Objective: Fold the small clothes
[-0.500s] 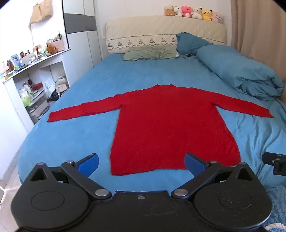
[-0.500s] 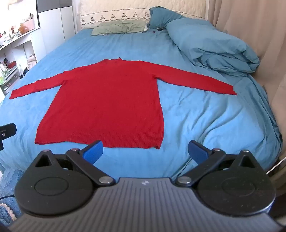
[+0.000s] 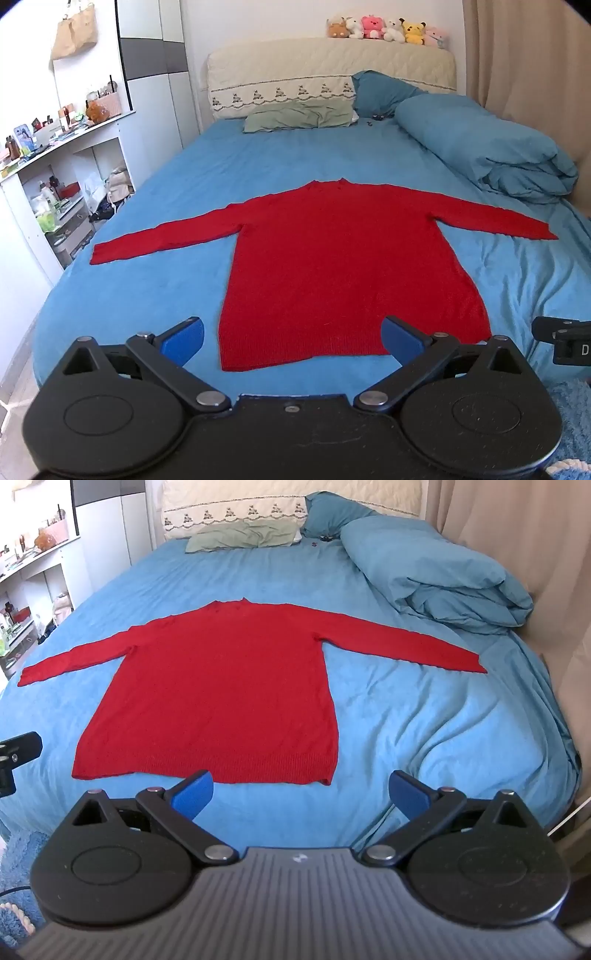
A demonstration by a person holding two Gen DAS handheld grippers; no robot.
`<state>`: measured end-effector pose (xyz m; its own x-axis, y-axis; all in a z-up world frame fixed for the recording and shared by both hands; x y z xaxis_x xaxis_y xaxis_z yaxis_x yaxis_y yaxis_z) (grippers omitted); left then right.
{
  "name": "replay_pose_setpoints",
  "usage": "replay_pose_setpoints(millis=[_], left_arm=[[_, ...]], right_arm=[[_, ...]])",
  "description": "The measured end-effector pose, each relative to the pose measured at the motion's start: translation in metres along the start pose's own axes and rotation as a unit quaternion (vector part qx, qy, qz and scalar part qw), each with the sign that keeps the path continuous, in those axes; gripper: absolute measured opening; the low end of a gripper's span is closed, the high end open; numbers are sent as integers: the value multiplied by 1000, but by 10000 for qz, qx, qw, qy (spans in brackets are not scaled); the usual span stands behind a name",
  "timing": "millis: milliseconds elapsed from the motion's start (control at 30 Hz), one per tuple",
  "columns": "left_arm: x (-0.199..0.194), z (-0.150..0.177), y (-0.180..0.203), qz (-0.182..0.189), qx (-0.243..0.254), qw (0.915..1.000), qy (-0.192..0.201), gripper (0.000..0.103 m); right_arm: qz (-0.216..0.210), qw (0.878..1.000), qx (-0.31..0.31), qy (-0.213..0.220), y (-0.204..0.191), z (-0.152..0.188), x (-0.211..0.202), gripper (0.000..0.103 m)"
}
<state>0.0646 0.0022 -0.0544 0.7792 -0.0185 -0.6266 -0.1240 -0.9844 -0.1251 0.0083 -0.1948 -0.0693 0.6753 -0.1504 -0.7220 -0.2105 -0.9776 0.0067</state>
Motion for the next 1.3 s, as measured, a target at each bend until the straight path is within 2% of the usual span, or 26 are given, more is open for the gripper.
replay_pose_setpoints(millis=[1300], left_arm=[[-3,-1,5,-69,35,10000,45,103]], right_arm=[[-62,10000,39,4,1,-3,-6,103]])
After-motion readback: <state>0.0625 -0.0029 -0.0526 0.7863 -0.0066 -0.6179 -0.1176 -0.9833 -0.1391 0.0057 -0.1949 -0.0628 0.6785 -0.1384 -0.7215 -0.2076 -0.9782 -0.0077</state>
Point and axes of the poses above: each gripper's, at about its wrist camera, not at the fingertips, and x roughly the way its jaws point, y to its right, z to its underside, the point moved 9 cm from there along x, roughly the way its jaws point, and after that the axes turned 3 degrees about x, right-handed, at the moved point
